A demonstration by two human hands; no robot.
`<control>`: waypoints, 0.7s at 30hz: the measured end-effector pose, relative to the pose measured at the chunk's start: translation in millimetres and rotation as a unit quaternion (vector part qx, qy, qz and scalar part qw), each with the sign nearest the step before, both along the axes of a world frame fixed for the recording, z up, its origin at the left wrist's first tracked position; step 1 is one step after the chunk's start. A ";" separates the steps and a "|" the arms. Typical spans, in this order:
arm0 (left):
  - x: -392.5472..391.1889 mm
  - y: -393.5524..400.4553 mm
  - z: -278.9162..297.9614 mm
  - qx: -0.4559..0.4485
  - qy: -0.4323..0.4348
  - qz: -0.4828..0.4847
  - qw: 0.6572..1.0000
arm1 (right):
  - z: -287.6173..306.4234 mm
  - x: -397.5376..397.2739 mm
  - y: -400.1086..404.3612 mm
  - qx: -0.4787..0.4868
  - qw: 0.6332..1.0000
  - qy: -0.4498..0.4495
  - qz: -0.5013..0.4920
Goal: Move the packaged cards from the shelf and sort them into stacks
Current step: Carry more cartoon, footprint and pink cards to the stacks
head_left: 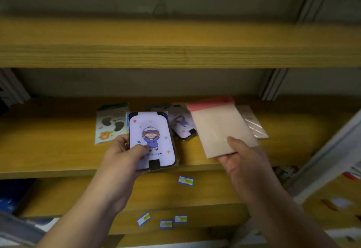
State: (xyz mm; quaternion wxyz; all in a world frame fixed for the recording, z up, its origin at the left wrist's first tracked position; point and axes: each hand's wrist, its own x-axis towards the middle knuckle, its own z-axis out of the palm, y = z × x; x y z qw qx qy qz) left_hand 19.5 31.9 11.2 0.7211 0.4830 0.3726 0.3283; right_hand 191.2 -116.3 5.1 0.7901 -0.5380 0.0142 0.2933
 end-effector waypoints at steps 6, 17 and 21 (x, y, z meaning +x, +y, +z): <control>39.4 -69.2 9.8 0.022 -0.005 -0.027 0.999 | 9.6 12.6 -76.9 0.094 0.994 0.051 -0.036; 87.8 -237.3 12.5 0.031 -0.005 -0.029 0.999 | 36.5 31.3 -250.4 0.217 0.968 0.080 0.093; 106.2 -301.6 12.4 0.033 0.001 -0.051 0.998 | 41.6 45.9 -316.6 0.225 0.963 0.101 0.109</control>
